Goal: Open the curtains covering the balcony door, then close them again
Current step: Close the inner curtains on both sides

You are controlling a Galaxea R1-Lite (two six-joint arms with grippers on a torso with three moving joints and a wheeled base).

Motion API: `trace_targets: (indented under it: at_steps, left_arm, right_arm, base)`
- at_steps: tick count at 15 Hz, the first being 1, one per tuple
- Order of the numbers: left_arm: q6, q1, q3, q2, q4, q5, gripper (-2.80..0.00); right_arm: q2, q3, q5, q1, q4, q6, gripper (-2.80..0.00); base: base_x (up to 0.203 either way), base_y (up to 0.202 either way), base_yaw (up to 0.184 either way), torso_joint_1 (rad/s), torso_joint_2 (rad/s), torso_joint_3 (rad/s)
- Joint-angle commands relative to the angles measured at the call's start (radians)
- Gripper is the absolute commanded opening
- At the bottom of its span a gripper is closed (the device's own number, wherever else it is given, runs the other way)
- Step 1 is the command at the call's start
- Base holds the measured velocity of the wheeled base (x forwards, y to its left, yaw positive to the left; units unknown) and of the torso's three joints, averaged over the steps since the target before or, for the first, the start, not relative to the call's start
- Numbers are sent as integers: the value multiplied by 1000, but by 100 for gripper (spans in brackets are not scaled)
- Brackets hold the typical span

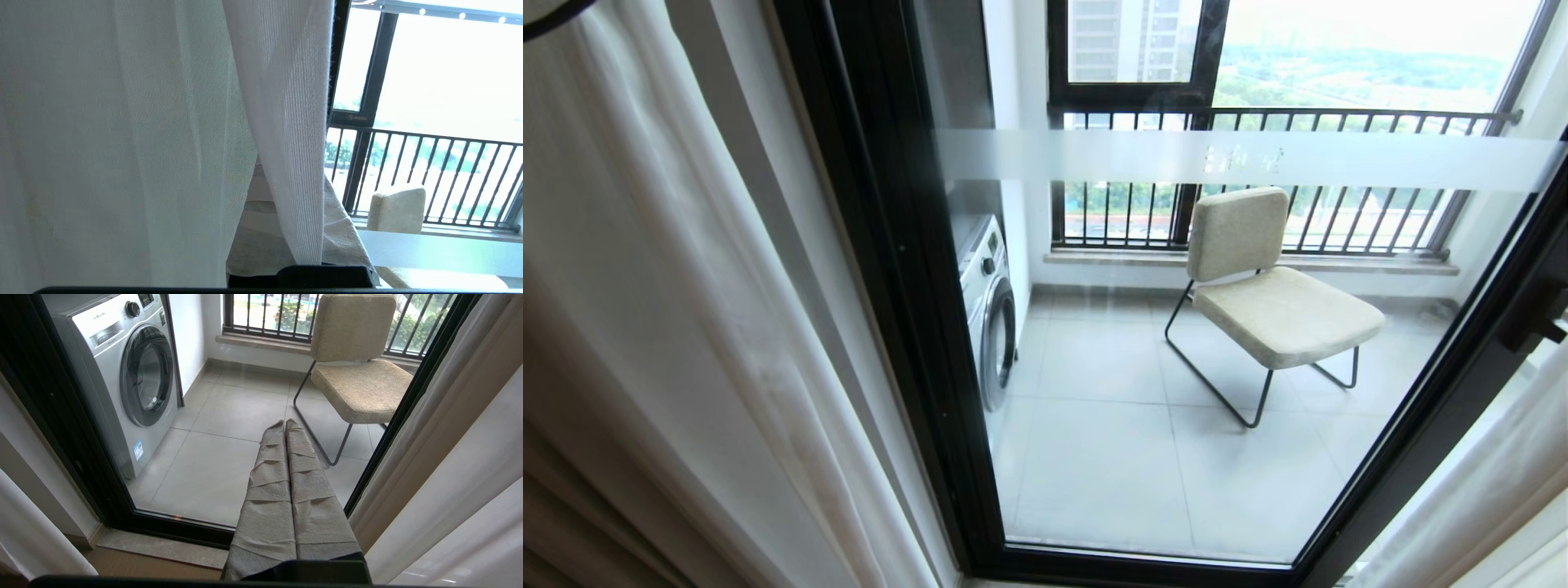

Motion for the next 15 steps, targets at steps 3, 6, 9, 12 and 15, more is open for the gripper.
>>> trace_targets:
  at_steps: [3,6,9,12,15]
  left_arm:
    - [-1,-31,2,0,-6,-24,-280]
    - [-1,-71,18,-1,-6,-20,-280]
    - [-1,-103,21,4,-1,-21,-280]
    - [-1,-111,21,5,-1,-22,-280]
    - [-1,-121,23,5,-1,-23,-280]
  right_arm:
    - [0,0,1,0,-1,-1,-280]
    - [0,0,1,0,0,-1,-280]
    - [0,0,1,0,0,-1,-280]
    - [0,0,1,0,0,-1,-280]
    - [0,0,1,0,0,-1,-280]
  base:
    - [0,0,0,0,0,0]
    - [0,0,0,0,0,0]
    - [0,0,0,0,0,0]
    - [0,0,0,0,0,0]
    - [0,0,0,0,0,0]
